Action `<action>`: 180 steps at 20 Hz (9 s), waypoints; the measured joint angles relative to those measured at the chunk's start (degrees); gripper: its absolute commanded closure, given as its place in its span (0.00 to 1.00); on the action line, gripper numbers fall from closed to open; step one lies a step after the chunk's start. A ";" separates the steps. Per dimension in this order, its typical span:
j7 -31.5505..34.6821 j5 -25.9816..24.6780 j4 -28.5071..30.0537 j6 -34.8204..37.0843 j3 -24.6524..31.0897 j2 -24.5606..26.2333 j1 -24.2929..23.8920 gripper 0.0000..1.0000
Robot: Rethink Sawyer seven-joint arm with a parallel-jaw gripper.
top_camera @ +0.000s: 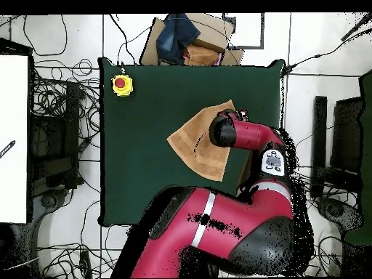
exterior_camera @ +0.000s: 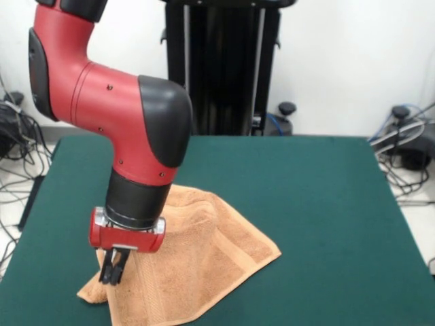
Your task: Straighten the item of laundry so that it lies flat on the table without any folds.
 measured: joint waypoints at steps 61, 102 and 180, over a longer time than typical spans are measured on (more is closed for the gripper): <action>0.01 23.07 -3.90 -17.69 -8.57 13.71 11.94 1.00; 0.00 21.72 8.52 -0.53 -10.04 -1.65 9.71 1.00; 0.01 16.23 12.10 -1.28 -7.76 -5.50 1.29 1.00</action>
